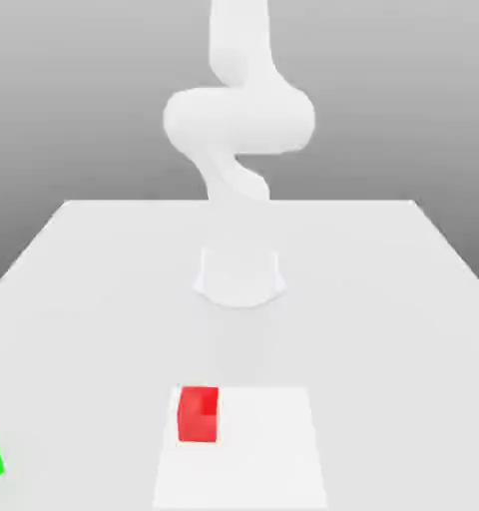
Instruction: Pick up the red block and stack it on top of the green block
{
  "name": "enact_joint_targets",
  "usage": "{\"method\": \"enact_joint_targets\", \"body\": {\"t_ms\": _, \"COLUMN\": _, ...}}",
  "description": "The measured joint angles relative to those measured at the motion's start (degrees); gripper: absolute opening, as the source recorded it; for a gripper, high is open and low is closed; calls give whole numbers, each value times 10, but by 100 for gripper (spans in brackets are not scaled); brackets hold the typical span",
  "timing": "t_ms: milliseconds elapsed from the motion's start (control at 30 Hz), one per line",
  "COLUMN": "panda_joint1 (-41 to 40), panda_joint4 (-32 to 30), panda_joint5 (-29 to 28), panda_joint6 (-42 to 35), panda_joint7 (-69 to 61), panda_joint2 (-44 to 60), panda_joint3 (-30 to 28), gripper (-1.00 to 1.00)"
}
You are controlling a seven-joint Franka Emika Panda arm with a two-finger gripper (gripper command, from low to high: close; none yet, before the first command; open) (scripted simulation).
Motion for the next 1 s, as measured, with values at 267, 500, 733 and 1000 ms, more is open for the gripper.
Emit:
{"method": "enact_joint_targets", "body": {"t_ms": 267, "panda_joint1": -46, "panda_joint4": -101, "panda_joint5": -57, "panda_joint6": 101, "panda_joint7": 18, "panda_joint2": 177, "panda_joint3": 12, "gripper": 0}}
{"method": "enact_joint_targets", "body": {"t_ms": 500, "panda_joint1": -61, "panda_joint4": -190, "panda_joint5": -54, "panda_joint6": 192, "panda_joint7": -5, "panda_joint2": 327, "panda_joint3": -10, "gripper": 0}}
{"method": "enact_joint_targets", "body": {"t_ms": 733, "panda_joint1": -65, "panda_joint4": -238, "panda_joint5": 21, "panda_joint6": 287, "panda_joint7": -71, "panda_joint2": 456, "panda_joint3": -11, "gripper": 0}}
{"method": "enact_joint_targets", "body": {"t_ms": 1000, "panda_joint1": -64, "panda_joint4": -228, "panda_joint5": 22, "panda_joint6": 363, "panda_joint7": -72, "panda_joint2": 545, "panda_joint3": -11, "gripper": -100}}
